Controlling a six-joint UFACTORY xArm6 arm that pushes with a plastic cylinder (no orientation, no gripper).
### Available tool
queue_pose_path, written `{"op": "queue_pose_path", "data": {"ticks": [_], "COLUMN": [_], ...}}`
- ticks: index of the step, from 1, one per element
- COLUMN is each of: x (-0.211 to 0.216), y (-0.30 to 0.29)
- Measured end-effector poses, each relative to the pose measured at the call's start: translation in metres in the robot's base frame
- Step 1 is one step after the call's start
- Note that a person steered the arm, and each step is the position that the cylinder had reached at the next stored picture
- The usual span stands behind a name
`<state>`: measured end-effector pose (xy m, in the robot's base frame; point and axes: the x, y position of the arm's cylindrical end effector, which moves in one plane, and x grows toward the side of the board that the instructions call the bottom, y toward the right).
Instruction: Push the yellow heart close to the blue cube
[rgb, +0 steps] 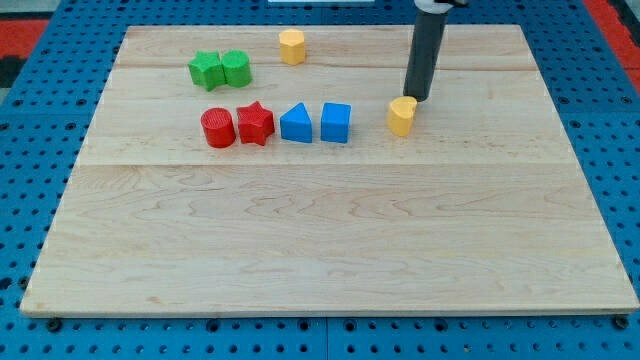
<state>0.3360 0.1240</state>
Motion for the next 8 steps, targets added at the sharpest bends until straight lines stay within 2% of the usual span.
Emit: {"op": "queue_pose_path", "data": {"ticks": [1,2,3,4,5,8], "x": [0.03,0.046,0.019,0.002,0.021,0.024], "y": [0.023,-0.021,0.01,0.0,-0.006,-0.027]}}
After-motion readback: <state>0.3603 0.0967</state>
